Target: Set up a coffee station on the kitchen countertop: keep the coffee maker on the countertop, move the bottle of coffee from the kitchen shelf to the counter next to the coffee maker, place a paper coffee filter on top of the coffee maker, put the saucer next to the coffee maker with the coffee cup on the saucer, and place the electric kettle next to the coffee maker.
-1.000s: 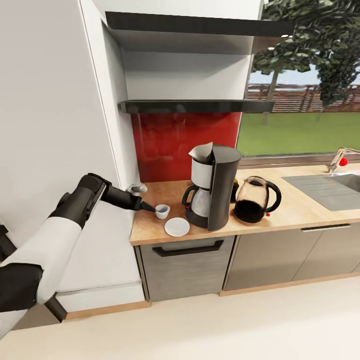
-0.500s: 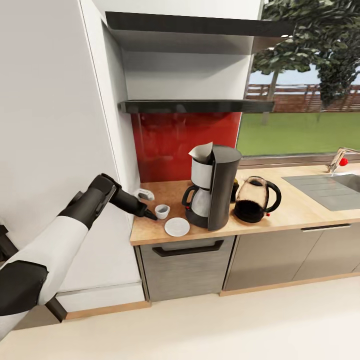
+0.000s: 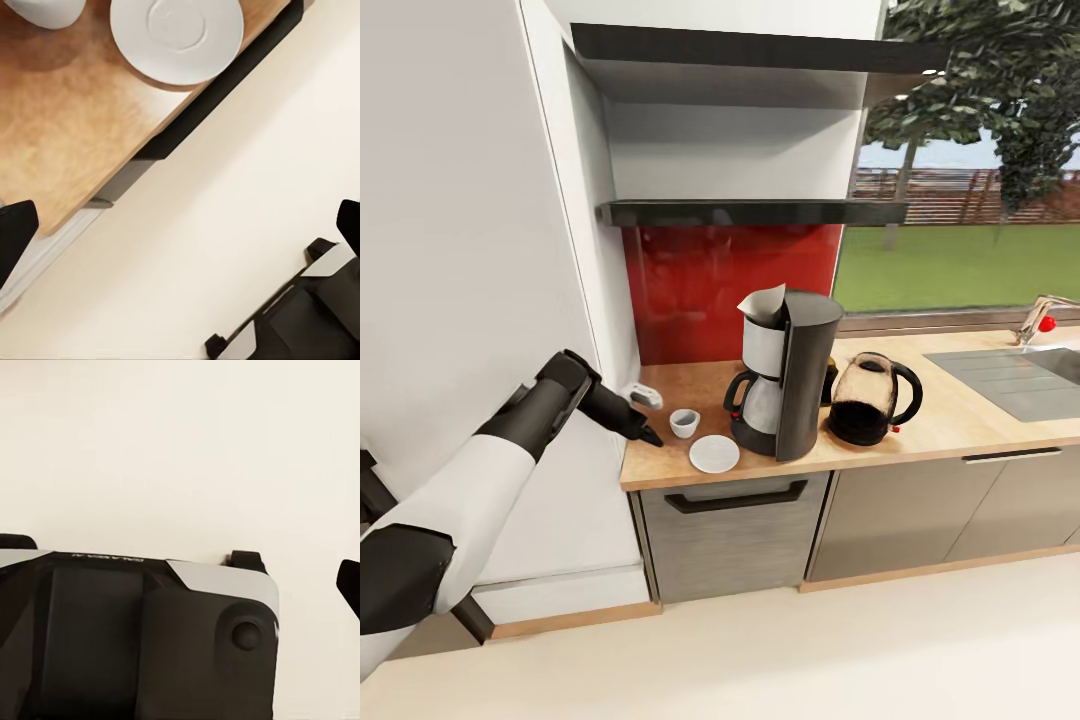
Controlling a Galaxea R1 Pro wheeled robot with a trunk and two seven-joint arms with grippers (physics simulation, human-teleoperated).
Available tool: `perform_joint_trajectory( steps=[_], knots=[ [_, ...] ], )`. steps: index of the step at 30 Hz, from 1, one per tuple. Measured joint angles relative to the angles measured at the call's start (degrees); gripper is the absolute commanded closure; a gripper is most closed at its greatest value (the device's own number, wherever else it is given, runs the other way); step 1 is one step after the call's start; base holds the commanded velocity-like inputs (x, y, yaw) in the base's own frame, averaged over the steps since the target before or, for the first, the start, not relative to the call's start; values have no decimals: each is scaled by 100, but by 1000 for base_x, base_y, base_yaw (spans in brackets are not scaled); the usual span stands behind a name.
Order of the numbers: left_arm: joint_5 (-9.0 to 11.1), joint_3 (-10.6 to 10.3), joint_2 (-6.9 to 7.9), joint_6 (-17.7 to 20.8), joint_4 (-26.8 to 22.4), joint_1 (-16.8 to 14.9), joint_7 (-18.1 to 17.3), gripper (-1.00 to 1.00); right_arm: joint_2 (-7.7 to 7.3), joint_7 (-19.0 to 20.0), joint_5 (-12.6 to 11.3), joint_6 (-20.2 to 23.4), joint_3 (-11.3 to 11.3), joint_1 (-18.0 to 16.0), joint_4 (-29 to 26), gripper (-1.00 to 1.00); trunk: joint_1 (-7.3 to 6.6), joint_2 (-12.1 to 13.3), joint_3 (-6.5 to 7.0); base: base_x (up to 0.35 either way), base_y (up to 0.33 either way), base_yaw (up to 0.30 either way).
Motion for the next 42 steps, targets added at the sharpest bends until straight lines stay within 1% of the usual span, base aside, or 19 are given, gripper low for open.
perform_joint_trajectory(
  steps=[3, 7, 14, 19, 26, 34, 42],
  knots=[
    [-90, 1, -1, 0, -10, 0, 0, -100, -9, -2, 4, 10, 0, 11, 4, -100, 0, 0, 0, 0, 0, 0],
    [-117, 11, -5, 1, -22, -34, 0, -100, -58, -2, 4, 13, 0, 105, 5, -100, -1, -1, 0, 56, 0, 0],
    [-125, 32, -13, 0, -185, -51, 0, -100, -91, -3, 0, 3, 0, 180, -2, -100, -3, -1, 0, 228, -63, 0],
    [-127, 35, -15, 0, -213, -33, 0, -100, -93, -3, 0, 0, 0, 192, -3, -100, -1, 0, 0, 197, -100, 0],
    [-127, 29, -16, 0, -219, 8, 1, -100, -94, -3, 0, 0, 0, 194, -4, -100, 0, 0, 0, 29, -21, 0],
    [-127, 11, -8, -6, -219, 29, 0, -100, -94, -3, 2, 0, 0, 194, -3, -100, -1, 0, 0, 78, -149, 0],
    [-128, -8, 1, -21, -219, 30, 0, -100, -105, -3, 8, 3, 0, 203, 4, -100, 0, 0, 0, 10, -10, 0]
  ],
)
